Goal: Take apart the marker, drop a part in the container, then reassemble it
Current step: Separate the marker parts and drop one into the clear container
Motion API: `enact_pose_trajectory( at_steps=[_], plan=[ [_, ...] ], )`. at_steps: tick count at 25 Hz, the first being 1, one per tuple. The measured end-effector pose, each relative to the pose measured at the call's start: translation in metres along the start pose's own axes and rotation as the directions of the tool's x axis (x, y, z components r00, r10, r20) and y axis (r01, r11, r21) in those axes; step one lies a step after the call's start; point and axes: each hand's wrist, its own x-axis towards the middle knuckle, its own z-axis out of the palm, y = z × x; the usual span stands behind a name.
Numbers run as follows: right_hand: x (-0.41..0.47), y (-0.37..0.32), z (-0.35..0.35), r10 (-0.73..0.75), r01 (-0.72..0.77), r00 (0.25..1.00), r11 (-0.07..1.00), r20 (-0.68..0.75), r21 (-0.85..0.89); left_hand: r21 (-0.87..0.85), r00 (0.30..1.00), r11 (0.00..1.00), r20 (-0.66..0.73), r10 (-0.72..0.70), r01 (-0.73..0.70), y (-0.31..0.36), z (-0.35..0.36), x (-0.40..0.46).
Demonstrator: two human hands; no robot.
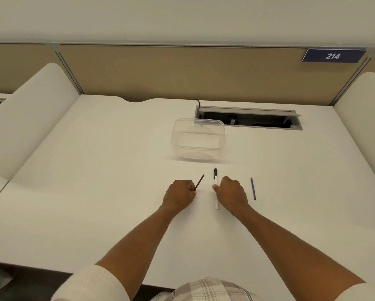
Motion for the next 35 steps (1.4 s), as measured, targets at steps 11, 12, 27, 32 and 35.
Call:
enact_pose_trajectory(
  at_steps=[11, 12, 27, 32, 35],
  plan=[
    [0.016, -0.015, -0.025, -0.350, 0.361, 0.932, 0.913, -0.092, 0.189, 0.057, 0.990, 0.989, -0.002, 0.139, -0.139, 0.016, -0.015, 0.008],
    [0.018, -0.016, -0.028, -0.346, 0.361, 0.932, 0.915, -0.108, 0.181, 0.061, 0.987, 0.986, -0.014, 0.158, -0.157, 0.018, -0.017, 0.011],
    [0.079, -0.056, -0.071, -0.327, 0.387, 0.887, 0.911, -0.326, 0.140, 0.277, 0.931, 0.951, -0.291, 0.220, -0.138, 0.062, -0.087, 0.082],
    [0.111, -0.075, -0.081, -0.285, 0.333, 0.903, 0.938, -0.321, 0.102, 0.305, 0.941, 0.946, -0.274, 0.198, -0.110, 0.069, -0.100, 0.120],
    [0.133, -0.084, -0.082, -0.264, 0.304, 0.921, 0.946, -0.286, 0.108, 0.356, 0.956, 0.931, -0.238, 0.172, -0.079, 0.069, -0.104, 0.141]
  ],
)
